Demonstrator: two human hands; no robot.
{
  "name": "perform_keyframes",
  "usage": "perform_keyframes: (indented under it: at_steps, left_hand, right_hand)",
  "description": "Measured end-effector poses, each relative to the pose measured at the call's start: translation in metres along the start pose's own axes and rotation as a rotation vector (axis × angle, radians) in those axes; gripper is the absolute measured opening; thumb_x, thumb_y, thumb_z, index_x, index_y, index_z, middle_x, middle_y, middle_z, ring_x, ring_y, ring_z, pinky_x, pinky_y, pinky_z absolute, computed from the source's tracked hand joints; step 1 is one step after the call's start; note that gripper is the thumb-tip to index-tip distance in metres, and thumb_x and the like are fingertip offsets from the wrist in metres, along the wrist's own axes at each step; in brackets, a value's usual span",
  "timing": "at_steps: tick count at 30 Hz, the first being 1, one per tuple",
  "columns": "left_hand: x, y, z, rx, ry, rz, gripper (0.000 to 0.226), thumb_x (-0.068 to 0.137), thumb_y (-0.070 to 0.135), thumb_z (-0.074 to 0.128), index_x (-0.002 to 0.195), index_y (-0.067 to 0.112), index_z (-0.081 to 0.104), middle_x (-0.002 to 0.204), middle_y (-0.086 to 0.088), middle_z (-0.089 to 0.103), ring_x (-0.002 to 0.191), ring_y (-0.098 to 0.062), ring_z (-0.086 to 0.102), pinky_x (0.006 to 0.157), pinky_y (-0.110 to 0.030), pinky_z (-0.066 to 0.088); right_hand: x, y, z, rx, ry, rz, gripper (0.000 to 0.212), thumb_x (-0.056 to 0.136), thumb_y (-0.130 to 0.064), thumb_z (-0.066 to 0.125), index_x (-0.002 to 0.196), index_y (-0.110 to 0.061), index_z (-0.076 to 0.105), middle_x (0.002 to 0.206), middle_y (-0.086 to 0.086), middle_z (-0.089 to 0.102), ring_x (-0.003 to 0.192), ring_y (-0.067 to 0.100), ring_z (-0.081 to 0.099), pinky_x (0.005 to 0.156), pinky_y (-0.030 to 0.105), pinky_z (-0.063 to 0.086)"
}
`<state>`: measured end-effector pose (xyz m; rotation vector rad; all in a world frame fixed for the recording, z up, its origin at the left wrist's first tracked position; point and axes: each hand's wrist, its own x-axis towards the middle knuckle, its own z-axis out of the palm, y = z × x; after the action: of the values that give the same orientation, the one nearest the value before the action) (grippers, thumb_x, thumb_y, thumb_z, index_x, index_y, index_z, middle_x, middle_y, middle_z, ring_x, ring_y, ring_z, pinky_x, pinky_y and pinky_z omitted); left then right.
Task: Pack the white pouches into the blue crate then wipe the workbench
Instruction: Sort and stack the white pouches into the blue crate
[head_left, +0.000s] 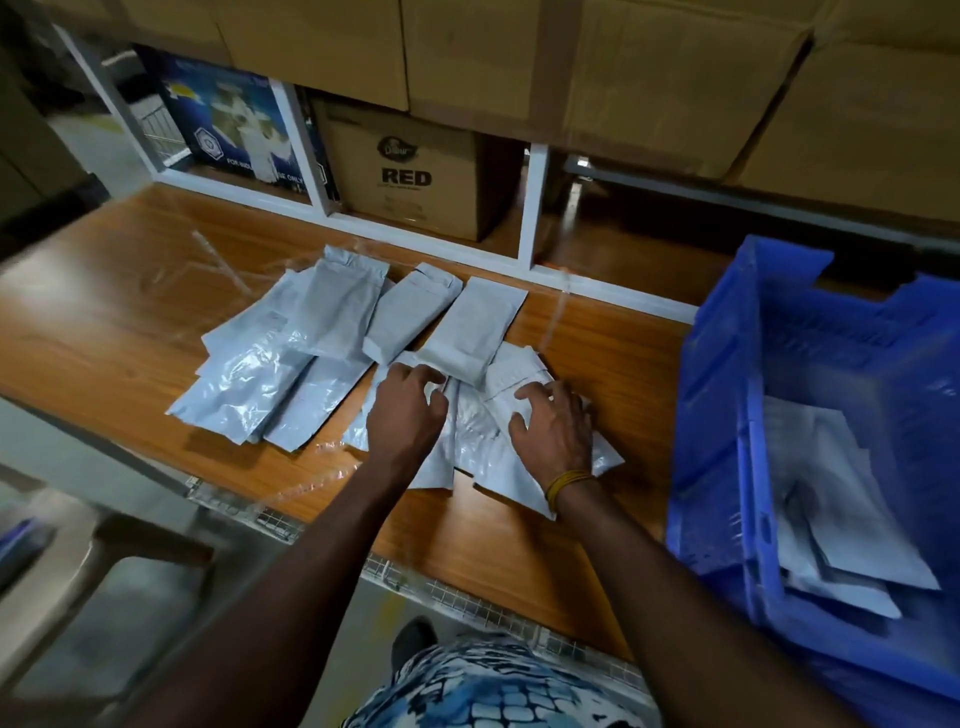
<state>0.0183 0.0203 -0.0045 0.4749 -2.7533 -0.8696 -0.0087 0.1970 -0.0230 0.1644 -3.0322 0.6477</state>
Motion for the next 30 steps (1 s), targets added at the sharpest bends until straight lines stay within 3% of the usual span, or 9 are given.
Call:
perform_keyframes:
  at_steps: [4,8,13,16,21,25,30]
  left_hand:
    - [0.016,-0.015,0.016,0.137,-0.134,-0.012,0.034,0.09,0.029,0.058,0.122,0.021,0.064,0.122,-0.013,0.053,0.111,-0.035,0.054,0.088,-0.04,0.046]
    - [0.03,-0.035,0.026,0.269,-0.239,0.013,0.043,0.088,0.037,0.06,0.128,0.022,0.056,0.129,-0.015,0.046,0.121,-0.037,0.047,0.097,-0.05,0.043]
    - [0.042,-0.053,0.03,0.333,-0.289,-0.01,0.043,0.085,0.048,0.062,0.122,0.029,0.05,0.142,-0.014,0.031,0.133,-0.044,0.031,0.105,-0.06,0.03]
    - [0.047,-0.055,0.026,0.299,-0.311,-0.02,0.046,0.084,0.05,0.064,0.122,0.029,0.048,0.143,-0.014,0.026,0.127,-0.044,0.037,0.101,-0.06,0.036]
    - [0.049,-0.057,0.023,0.268,-0.309,-0.024,0.048,0.083,0.046,0.065,0.125,0.03,0.048,0.143,-0.014,0.026,0.121,-0.045,0.043,0.098,-0.056,0.039]
    - [0.047,-0.06,0.016,0.211,-0.275,-0.017,0.046,0.081,0.031,0.069,0.124,0.027,0.051,0.139,-0.015,0.031,0.119,-0.043,0.043,0.094,-0.052,0.042]
    - [0.044,-0.065,0.002,0.136,-0.273,-0.039,0.046,0.08,0.041,0.07,0.122,0.031,0.054,0.131,-0.014,0.039,0.116,-0.041,0.047,0.092,-0.05,0.048]
  right_hand:
    - [0.013,0.003,0.015,-0.156,-0.142,0.03,0.048,0.084,-0.043,0.062,0.129,-0.029,0.053,0.142,0.012,0.04,0.131,0.035,0.038,0.109,0.051,0.027]
    - [0.022,0.007,0.024,-0.194,-0.261,0.103,0.065,0.084,-0.054,0.062,0.141,-0.035,0.037,0.156,0.012,0.018,0.145,0.038,0.016,0.118,0.056,0.01]
    - [0.026,0.0,0.028,-0.242,-0.215,0.137,0.069,0.082,-0.055,0.062,0.143,-0.035,0.036,0.153,0.014,0.025,0.14,0.038,0.025,0.116,0.054,0.02]
    - [0.023,-0.005,0.034,-0.266,-0.193,0.153,0.069,0.082,-0.055,0.061,0.142,-0.034,0.036,0.152,0.015,0.026,0.138,0.038,0.027,0.114,0.053,0.022]
    - [0.012,-0.014,0.039,-0.277,-0.172,0.185,0.066,0.085,-0.051,0.058,0.144,-0.033,0.036,0.153,0.012,0.024,0.138,0.036,0.026,0.112,0.052,0.023]
    - [0.007,-0.016,0.038,-0.211,-0.107,0.207,0.057,0.086,-0.045,0.06,0.138,-0.03,0.045,0.147,0.009,0.033,0.134,0.033,0.034,0.106,0.048,0.037]
    - [-0.002,-0.023,0.027,-0.077,0.048,0.234,0.048,0.079,-0.039,0.066,0.126,-0.028,0.058,0.133,0.005,0.048,0.123,0.03,0.047,0.097,0.043,0.046]
